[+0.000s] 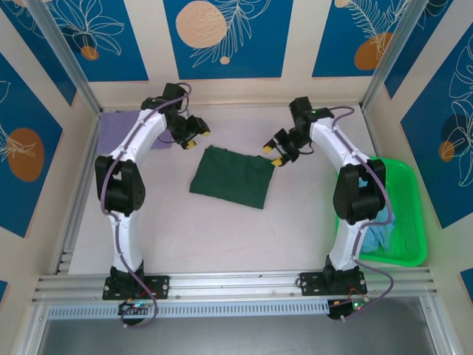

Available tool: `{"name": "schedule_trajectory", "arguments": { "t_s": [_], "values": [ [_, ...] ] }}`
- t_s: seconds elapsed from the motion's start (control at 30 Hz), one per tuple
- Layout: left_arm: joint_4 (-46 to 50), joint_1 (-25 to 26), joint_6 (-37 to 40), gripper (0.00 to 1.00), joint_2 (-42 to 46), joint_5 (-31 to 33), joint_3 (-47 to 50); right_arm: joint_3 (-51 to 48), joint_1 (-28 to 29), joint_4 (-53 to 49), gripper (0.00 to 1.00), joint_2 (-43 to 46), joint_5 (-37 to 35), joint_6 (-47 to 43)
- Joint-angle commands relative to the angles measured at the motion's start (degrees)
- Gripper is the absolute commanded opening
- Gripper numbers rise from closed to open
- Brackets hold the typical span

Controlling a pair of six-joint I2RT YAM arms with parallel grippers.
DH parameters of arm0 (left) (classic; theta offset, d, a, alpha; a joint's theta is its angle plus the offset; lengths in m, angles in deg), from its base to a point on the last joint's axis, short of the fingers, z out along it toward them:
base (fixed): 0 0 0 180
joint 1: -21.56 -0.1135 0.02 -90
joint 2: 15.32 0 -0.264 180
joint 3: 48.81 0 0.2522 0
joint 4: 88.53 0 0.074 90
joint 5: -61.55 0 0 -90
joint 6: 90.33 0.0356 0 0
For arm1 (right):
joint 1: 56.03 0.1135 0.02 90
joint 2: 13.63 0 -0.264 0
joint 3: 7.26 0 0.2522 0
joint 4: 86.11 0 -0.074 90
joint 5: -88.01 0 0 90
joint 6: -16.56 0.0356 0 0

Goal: Fold and stack the t-shirts

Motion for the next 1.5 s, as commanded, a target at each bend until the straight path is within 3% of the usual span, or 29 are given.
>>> {"name": "schedule_trajectory", "arguments": {
  "t_s": [0.0, 0.07, 0.2, 0.37, 0.57, 0.83, 0.97, 1.17, 1.3, 1.47],
  "values": [
    [-2.2, 5.6, 5.5, 0.57, 1.1, -2.4, 6.4, -7.3, 5.1, 7.1, 0.39, 0.2, 3.9, -1.0],
    [-3.4, 7.2, 7.4, 0.55, 0.4, -3.6, 9.3, -10.6, 7.5, 10.4, 0.37, -0.5, 3.9, -0.2],
    [-7.4, 8.4, 11.6, 0.54, -0.6, 1.2, 17.3, -16.8, 10.4, 18.1, 0.30, -3.4, 4.3, 3.0],
    [-12.1, 7.7, 13.8, 0.52, -0.7, 1.5, 29.2, -17.7, 13.0, 15.9, 0.27, -7.8, 0.8, -0.9],
    [-15.9, 8.0, 17.1, 0.53, 6.8, -1.7, 45.5, -25.8, 15.6, 18.6, 0.23, -4.4, -4.9, -7.8],
    [-16.8, 8.6, 14.0, 0.57, 20.4, -6.7, 62.2, -36.8, 19.2, 19.4, 0.21, 2.3, -5.1, -12.3],
    [-12.4, 8.4, 12.4, 0.59, 26.1, -5.4, 61.0, -38.4, 19.7, 17.6, 0.23, 7.6, -4.3, -14.6],
    [-9.0, 5.3, 8.1, 0.60, 29.2, -3.9, 50.3, -34.4, 18.0, 18.2, 0.29, 16.0, -2.1, -15.4],
    [-10.1, 4.4, 7.8, 0.54, 23.0, -4.0, 42.0, -27.0, 14.3, 18.8, 0.25, 11.6, -0.2, -15.2],
    [-11.4, 4.2, 9.0, 0.44, 13.9, -3.0, 34.0, -12.1, 13.3, 14.3, 0.21, -0.5, -0.6, -15.0]
  ]
}}
